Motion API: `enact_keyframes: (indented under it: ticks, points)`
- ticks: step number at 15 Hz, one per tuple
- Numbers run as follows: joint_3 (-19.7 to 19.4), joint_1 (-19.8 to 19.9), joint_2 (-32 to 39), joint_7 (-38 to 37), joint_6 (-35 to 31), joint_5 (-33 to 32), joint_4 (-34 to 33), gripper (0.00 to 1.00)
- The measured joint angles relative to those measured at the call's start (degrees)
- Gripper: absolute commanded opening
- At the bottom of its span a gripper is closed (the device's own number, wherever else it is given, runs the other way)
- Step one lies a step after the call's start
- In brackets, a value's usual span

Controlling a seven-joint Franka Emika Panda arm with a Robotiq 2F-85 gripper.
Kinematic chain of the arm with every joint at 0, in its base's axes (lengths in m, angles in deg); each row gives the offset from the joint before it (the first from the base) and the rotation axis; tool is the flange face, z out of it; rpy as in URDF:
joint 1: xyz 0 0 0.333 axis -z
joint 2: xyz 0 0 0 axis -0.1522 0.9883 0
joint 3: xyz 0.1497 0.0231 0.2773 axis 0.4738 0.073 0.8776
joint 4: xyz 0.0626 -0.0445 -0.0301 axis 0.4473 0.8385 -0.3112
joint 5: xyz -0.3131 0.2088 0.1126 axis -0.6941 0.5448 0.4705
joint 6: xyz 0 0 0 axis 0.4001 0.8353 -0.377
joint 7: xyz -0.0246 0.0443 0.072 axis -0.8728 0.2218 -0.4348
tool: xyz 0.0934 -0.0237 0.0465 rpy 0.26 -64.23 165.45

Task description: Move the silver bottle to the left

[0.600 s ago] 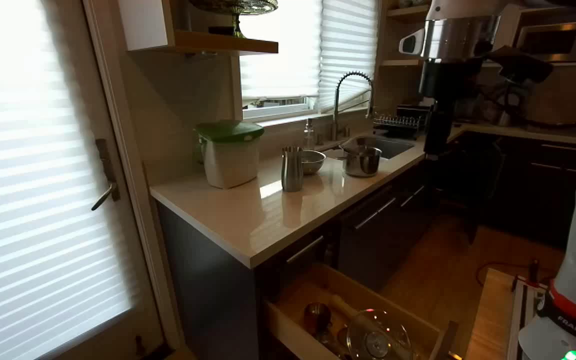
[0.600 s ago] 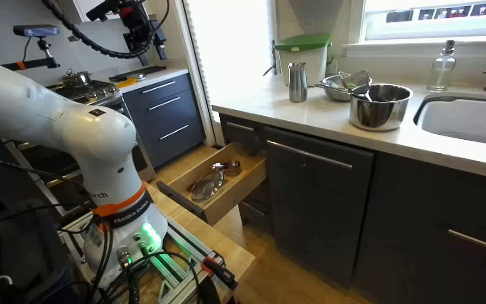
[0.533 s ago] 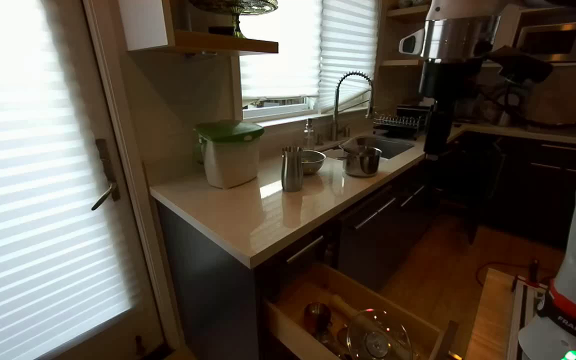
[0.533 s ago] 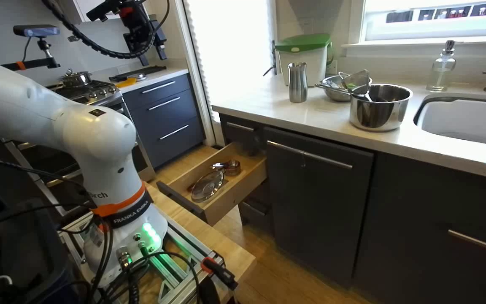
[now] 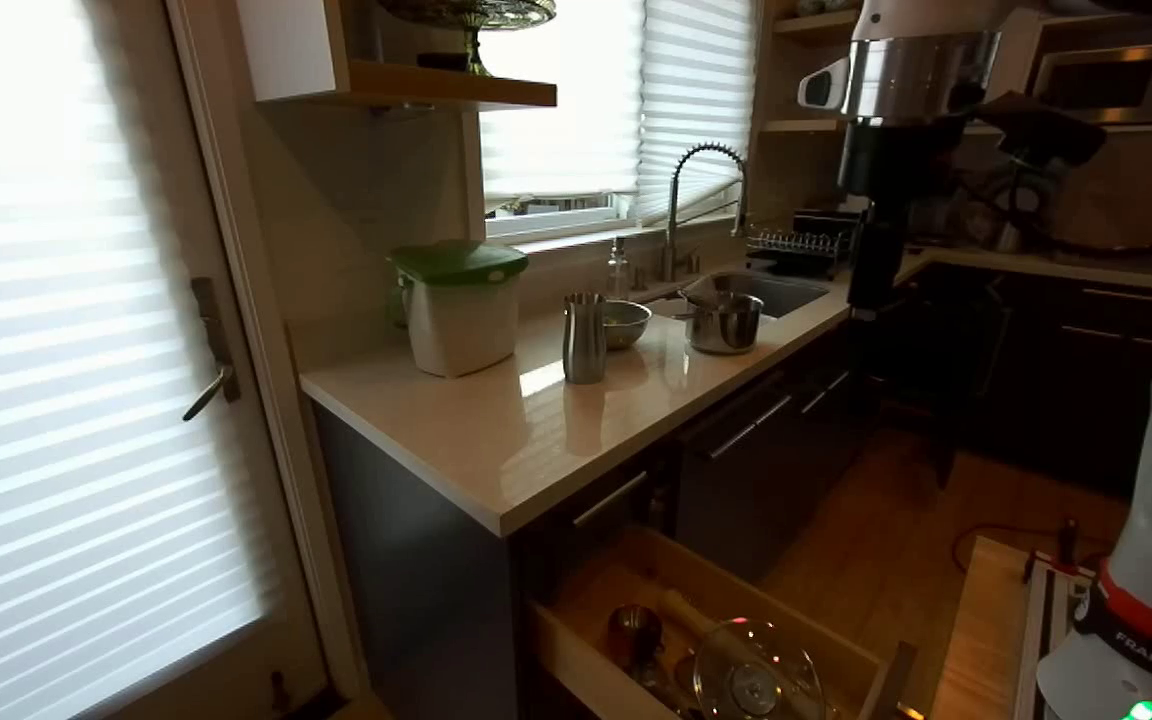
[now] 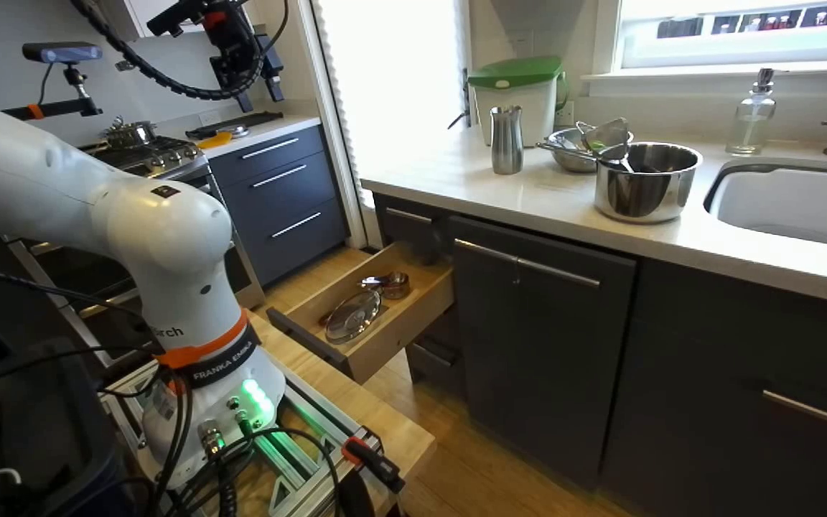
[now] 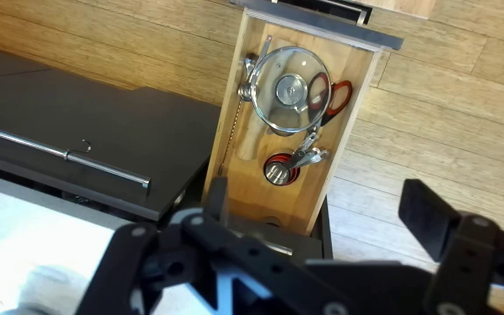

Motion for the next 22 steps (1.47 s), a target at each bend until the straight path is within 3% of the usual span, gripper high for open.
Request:
enact_keyframes:
  ticks: [5,10,14,17,22]
  points:
    - [-2.16,3.36,0.01,-4.74,-5.76,-0.73,0.42,1.00]
    - [-10.88,10.01,0.25,-5.62,-12.29,-0.55,0.49,1.00]
    - [-16.15,13.40,3.07,-7.05,-18.16,3.65,0.18,1.00]
    - [-17.57,14.12,5.35,-8.33,-21.02,7.20,0.08,1.00]
    - [-17.56,14.12,5.63,-9.05,-21.08,7.63,-0.05,1.00]
